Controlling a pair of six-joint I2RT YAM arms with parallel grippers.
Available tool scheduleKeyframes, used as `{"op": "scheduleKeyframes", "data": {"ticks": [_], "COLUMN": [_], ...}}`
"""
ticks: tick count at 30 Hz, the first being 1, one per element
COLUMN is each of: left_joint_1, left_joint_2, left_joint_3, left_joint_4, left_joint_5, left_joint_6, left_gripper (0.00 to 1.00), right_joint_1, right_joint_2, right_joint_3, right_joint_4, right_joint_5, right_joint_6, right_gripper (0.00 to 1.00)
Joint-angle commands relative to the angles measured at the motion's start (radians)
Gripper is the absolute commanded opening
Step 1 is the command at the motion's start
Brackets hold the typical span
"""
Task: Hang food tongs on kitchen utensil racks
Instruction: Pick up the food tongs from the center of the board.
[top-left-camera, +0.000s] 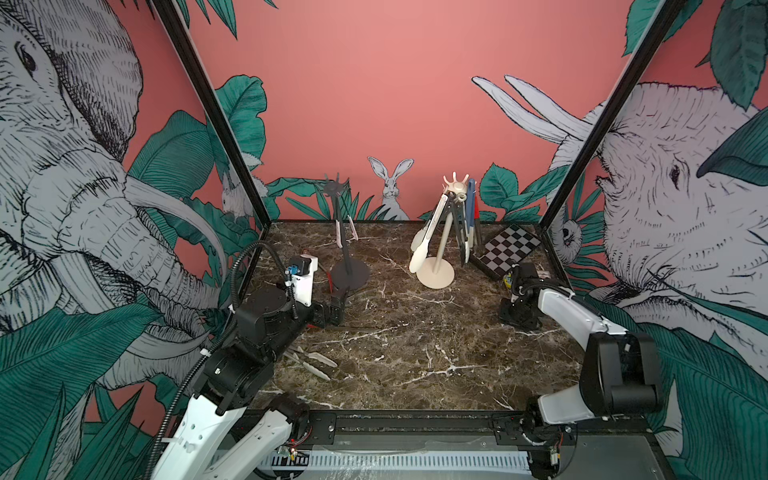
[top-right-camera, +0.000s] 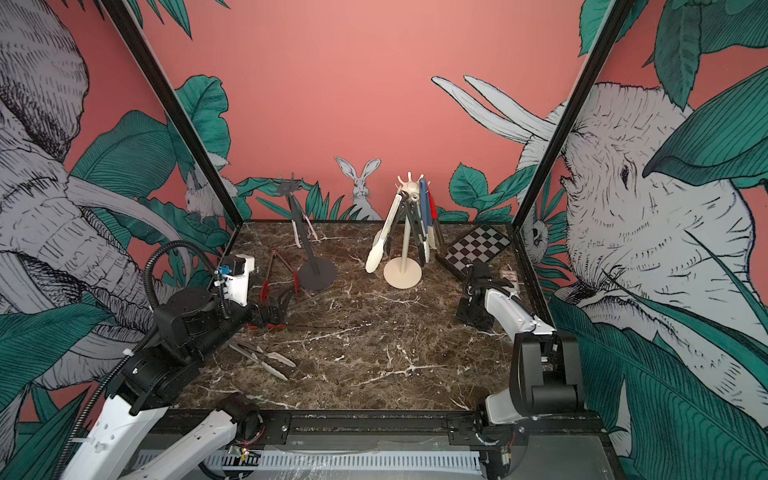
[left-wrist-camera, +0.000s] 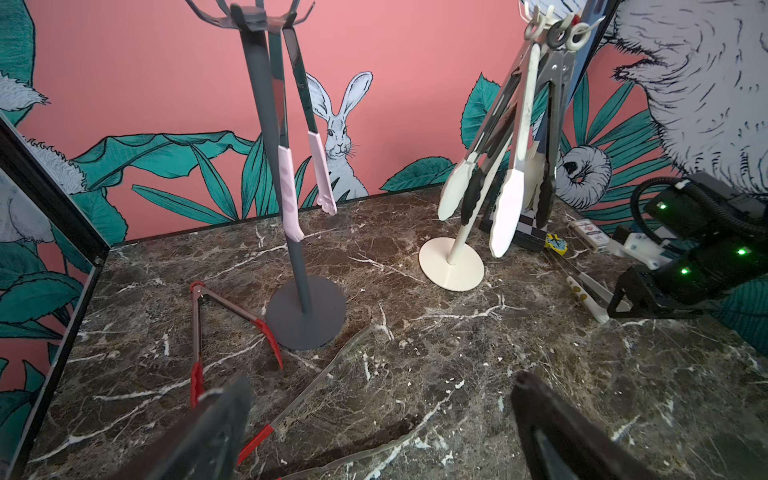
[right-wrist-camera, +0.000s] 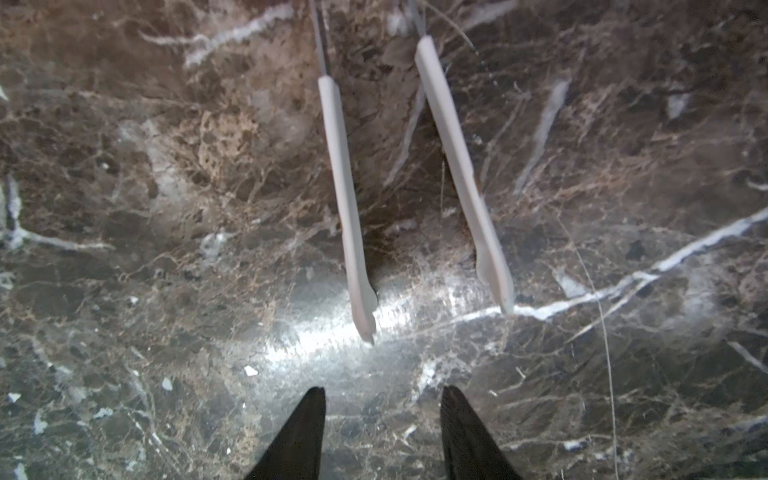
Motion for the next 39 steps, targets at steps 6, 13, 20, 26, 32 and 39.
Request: {"op": "scheduleKeyframes", "data": {"ticks": [6,13,20,26,32,39], "left_joint_1": [0.007,0.006,0.006,0.006,0.006,0.007], "left_joint_2": [-0.066,-0.093,-0.064,-0.061,-0.066,-0.081], "left_joint_3": [-0.001,-0.01,-0.001,0.0,-0.008,-0.034], "left_joint_4": [0.082,0.127,0.118,0.107,0.089,0.117], "left_joint_5": [0.117,0.328,0.398,0.372,0.313,0.288], "left_joint_6": [0.048,0.089,0.084,0.087,0.081,0.083], "left_gripper": [0.99,0.99,0.99,0.99,1.0,1.0], "right_joint_1": [-0.025,-0.044,-0.046,-0.046,-0.047,-0.045], "right_joint_2": [0.103,0.174,0.218,0.2,0.121,-0.04], "right_joint_3": [0.06,0.072,0.083,0.083,0.053,0.008], "right_joint_4": [0.052,0.076,0.094,0.087,0.074,0.065], "right_joint_5": [-0.015,-0.018,-0.026,-0.028,-0.032,-0.068], "right_joint_6": [-0.066,-0.081,-0.091,-0.11,-0.107,-0.079], "right_gripper": [0.3,0.24,0.18,0.1,0.07,0.01]}}
